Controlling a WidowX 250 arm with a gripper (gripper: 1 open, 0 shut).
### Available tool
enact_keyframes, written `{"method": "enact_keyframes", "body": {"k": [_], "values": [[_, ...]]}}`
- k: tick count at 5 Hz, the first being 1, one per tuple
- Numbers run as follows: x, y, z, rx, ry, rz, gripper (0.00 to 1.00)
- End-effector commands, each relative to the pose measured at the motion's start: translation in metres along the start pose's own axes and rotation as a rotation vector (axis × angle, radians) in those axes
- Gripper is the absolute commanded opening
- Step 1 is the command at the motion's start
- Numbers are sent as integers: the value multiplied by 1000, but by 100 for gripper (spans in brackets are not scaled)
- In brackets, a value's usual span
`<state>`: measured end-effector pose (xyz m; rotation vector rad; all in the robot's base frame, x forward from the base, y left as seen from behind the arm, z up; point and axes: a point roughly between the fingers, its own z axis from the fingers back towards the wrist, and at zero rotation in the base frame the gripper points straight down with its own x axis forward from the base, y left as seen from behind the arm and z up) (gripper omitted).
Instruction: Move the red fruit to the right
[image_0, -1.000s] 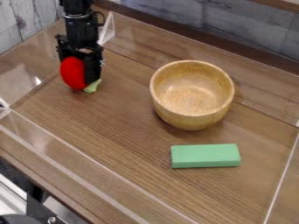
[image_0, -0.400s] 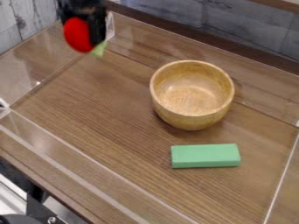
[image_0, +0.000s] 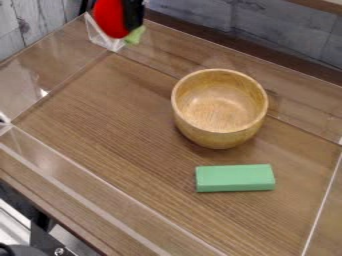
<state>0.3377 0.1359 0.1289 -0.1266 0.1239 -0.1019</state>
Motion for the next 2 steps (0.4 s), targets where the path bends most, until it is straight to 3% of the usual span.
{"method": "enact_keyframes", "body": {"k": [1,2], "values": [[10,-17,28,59,-76,-72,0],[13,-35,18,74,-62,-162,0]]}}
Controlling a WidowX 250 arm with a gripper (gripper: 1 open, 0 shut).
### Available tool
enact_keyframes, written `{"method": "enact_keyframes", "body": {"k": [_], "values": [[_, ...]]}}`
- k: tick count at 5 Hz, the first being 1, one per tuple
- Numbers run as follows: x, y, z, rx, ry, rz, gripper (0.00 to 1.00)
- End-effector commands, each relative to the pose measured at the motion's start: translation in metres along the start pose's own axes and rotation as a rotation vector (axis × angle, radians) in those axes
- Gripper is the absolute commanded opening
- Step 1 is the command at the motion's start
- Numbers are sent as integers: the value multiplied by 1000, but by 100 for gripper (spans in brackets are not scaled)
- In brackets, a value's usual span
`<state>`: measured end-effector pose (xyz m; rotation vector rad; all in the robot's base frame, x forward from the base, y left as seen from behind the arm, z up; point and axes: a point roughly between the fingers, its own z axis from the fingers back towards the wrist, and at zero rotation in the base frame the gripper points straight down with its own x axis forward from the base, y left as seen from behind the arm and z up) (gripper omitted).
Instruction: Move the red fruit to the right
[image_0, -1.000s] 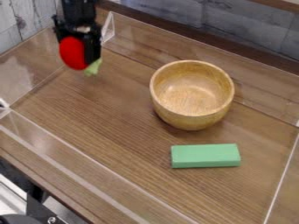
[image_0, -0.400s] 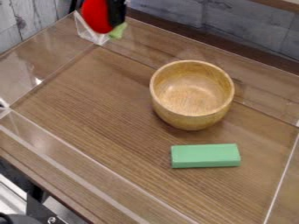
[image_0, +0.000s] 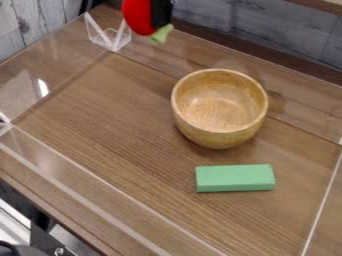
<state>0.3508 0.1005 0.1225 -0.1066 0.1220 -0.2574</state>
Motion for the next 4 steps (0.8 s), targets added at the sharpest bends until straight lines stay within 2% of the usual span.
{"method": "enact_keyframes", "body": {"k": [1,3,4], "values": [[2,-21,16,63,-54,-97,0],[-10,-68,13,81,-20,-315,0],[-23,-36,21,84,-17,-252,0]]}}
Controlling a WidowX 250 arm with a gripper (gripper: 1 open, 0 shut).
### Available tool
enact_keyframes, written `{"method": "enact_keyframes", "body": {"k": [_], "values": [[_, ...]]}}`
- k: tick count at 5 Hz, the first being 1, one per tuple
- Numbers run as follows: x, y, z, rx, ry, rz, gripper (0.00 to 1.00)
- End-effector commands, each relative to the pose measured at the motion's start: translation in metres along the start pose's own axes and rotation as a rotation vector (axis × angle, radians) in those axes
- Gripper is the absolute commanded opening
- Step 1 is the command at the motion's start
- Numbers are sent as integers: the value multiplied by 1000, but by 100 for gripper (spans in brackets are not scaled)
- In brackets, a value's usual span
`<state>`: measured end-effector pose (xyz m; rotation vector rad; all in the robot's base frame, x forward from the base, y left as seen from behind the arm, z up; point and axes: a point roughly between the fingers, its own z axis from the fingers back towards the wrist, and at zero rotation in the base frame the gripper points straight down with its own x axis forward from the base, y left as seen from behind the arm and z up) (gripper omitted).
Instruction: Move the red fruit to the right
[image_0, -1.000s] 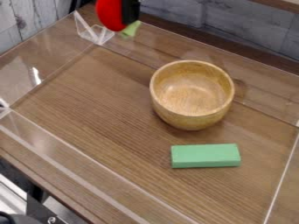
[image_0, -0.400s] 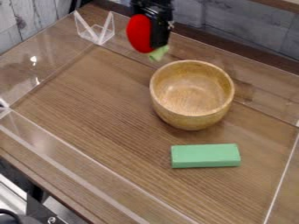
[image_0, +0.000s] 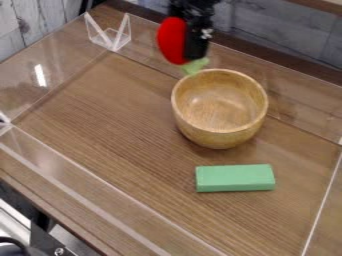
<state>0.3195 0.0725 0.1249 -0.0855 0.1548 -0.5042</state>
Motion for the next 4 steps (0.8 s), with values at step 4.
{"method": "enact_keyframes", "body": {"k": [4], "values": [[-55,88,-2,29,2,43,0]]}}
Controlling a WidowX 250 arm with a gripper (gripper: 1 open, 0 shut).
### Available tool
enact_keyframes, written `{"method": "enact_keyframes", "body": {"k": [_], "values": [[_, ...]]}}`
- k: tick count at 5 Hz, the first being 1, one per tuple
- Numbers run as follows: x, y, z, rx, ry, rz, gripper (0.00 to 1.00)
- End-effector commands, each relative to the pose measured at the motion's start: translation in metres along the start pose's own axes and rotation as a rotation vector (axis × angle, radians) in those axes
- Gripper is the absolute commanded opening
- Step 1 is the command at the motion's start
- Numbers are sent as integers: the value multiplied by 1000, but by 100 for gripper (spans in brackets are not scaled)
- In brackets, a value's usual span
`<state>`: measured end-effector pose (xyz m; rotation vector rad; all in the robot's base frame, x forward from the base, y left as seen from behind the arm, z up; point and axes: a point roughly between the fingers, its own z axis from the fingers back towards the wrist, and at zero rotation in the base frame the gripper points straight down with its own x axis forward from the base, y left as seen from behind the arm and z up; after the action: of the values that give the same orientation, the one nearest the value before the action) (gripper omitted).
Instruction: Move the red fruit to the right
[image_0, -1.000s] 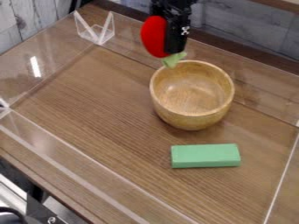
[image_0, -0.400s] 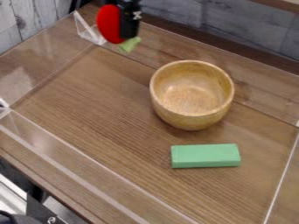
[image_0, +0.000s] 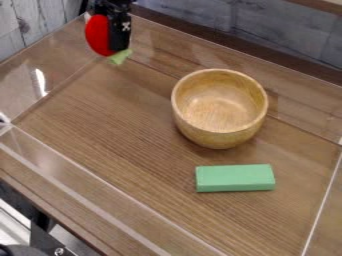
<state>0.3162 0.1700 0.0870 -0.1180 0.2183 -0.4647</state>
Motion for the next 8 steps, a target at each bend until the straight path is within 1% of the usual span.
{"method": "enact_keyframes", "body": {"k": [1,2,3,4,5,7,8], "values": [[-23,-10,31,64,-47,-27,0],[-22,-12,7,51,-57,-58,0],[-17,-12,-14,32,-86,-78,0],[-4,-3,-11,43,-93,-144,0],[7,5,-9,52,-91,-212,0],[1,4,-10,36,-110,-114,0],[7,0,-16,32,-111,-104,0]]}}
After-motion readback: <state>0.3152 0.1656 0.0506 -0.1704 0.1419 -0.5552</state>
